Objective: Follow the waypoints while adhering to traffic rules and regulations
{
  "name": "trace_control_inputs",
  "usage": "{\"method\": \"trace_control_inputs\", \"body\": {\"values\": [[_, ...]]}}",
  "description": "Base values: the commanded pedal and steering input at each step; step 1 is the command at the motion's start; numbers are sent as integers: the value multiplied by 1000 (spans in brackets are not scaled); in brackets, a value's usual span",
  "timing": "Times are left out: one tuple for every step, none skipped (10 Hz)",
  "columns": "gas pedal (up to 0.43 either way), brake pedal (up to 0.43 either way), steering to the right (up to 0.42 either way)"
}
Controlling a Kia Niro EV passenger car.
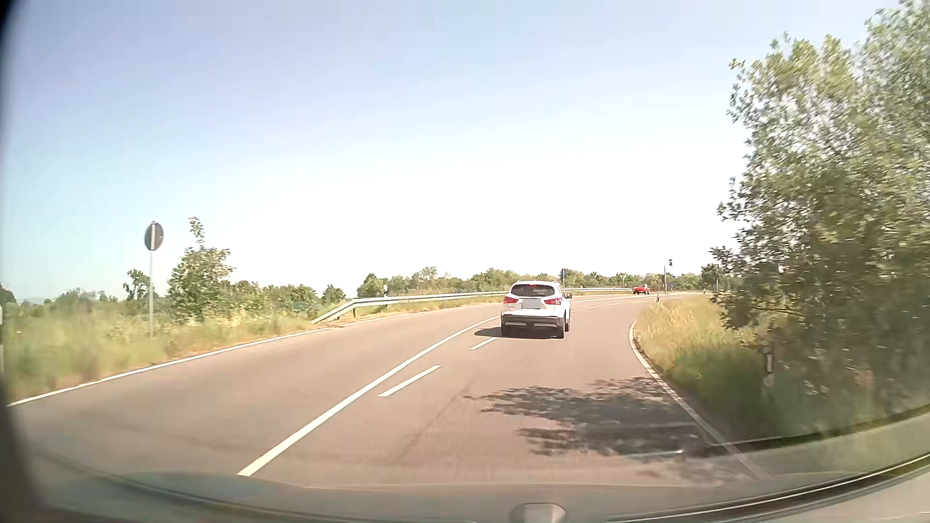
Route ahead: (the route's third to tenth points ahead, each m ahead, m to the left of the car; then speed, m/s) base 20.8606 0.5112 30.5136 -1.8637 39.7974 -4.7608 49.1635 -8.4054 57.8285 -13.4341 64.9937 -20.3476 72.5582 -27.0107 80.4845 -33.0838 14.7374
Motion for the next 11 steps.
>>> {"method": "trace_control_inputs", "body": {"values": [[0, 30, 54], [0, 30, 58], [0, 30, 58], [0, 30, 59], [0, 30, 58], [0, 30, 57], [0, 30, 56], [0, 30, 53], [0, 30, 49], [0, 30, 46], [0, 30, 43]]}}
